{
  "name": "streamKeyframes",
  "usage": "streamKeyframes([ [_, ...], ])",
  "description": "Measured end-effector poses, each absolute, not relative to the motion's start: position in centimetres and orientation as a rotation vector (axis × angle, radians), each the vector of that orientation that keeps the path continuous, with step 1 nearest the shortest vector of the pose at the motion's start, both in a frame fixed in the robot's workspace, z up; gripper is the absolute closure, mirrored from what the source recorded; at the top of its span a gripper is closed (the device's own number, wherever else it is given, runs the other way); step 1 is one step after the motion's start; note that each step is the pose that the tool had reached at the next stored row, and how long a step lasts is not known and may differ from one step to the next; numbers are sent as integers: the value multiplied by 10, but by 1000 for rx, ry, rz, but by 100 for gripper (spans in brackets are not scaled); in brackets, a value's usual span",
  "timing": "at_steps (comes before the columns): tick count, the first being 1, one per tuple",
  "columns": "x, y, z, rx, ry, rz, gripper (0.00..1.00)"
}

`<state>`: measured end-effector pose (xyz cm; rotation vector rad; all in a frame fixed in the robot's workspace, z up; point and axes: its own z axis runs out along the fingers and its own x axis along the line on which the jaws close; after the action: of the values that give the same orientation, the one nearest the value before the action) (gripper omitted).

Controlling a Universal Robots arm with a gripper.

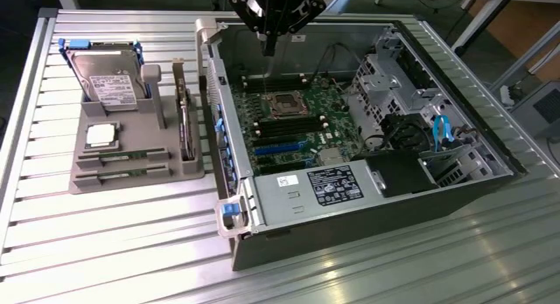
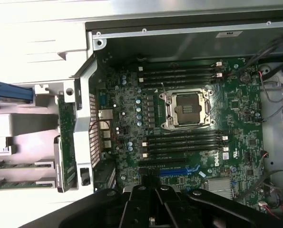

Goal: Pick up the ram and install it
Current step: 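Reach for the ram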

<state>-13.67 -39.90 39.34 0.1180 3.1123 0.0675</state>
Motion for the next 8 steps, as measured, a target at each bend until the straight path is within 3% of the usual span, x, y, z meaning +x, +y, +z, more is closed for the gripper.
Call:
streamKeyframes([
  [8, -144, -399, 393, 118, 3112, 68, 90],
])
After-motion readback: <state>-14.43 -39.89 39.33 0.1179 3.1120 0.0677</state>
